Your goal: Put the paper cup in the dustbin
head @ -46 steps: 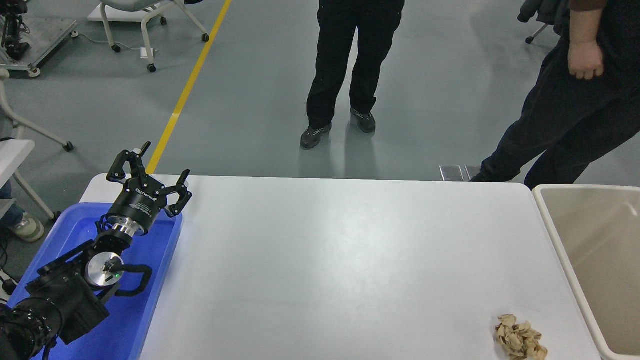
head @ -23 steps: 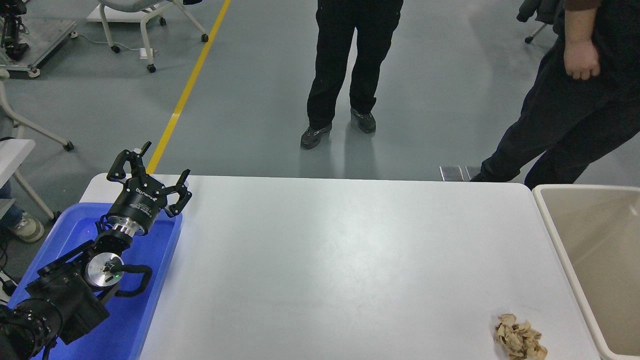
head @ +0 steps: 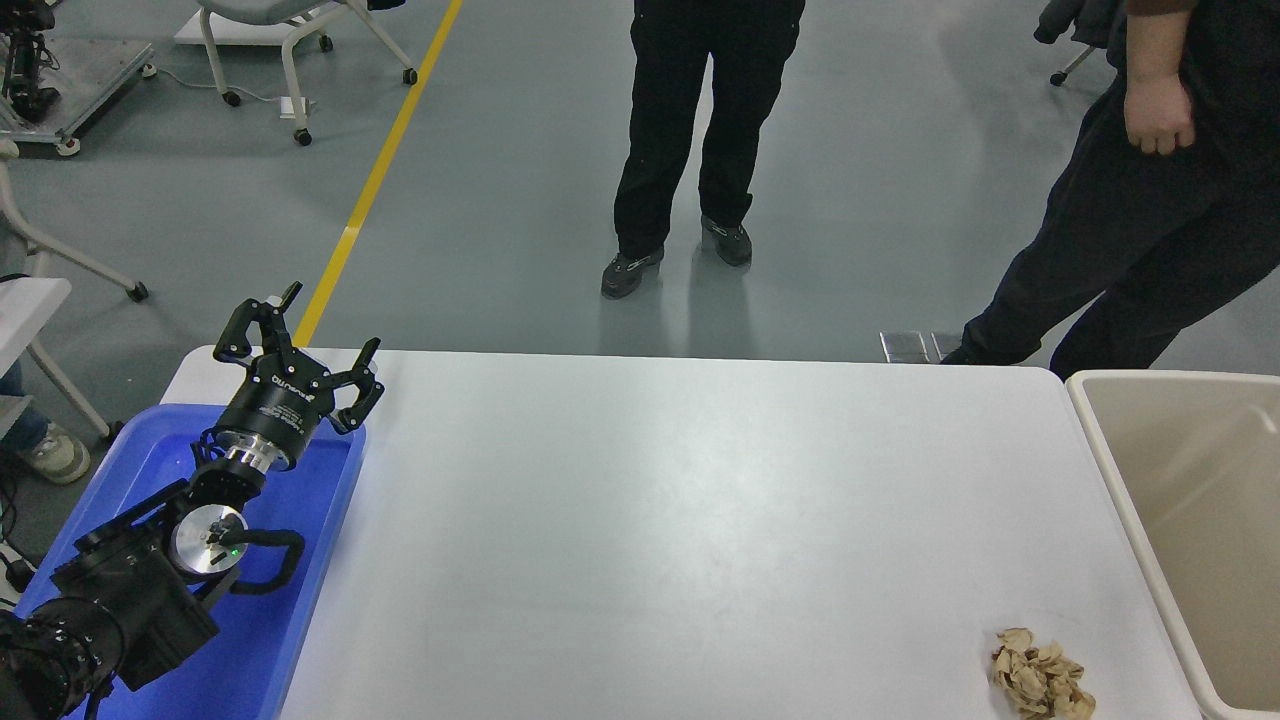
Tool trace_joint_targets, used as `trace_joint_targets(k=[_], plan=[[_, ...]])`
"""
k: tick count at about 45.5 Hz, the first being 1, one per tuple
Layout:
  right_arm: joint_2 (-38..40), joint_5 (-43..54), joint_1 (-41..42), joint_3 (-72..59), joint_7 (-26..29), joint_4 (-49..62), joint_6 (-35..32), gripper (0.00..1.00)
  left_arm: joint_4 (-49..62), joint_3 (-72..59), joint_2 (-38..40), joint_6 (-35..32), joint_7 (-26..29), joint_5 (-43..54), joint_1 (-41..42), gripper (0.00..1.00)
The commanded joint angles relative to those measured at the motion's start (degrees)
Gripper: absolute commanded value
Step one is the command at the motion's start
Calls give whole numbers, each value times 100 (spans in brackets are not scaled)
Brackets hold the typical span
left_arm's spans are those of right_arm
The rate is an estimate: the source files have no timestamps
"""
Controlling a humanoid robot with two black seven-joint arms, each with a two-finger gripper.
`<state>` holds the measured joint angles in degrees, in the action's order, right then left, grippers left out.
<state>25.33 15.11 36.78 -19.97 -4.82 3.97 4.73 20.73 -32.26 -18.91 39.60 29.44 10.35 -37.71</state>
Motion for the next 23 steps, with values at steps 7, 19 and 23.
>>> trace_joint_targets(k=[7, 19, 23], plan=[[-266, -35, -189, 20, -2, -1, 37, 0, 1, 0, 1, 4, 0, -6, 0, 100], [-345, -26, -198, 20, -2, -1, 37, 0, 1, 0, 1, 4, 0, -6, 0, 100], [-354, -26, -198, 29, -2, -1, 37, 0, 1, 0, 1, 4, 0, -6, 0, 100]])
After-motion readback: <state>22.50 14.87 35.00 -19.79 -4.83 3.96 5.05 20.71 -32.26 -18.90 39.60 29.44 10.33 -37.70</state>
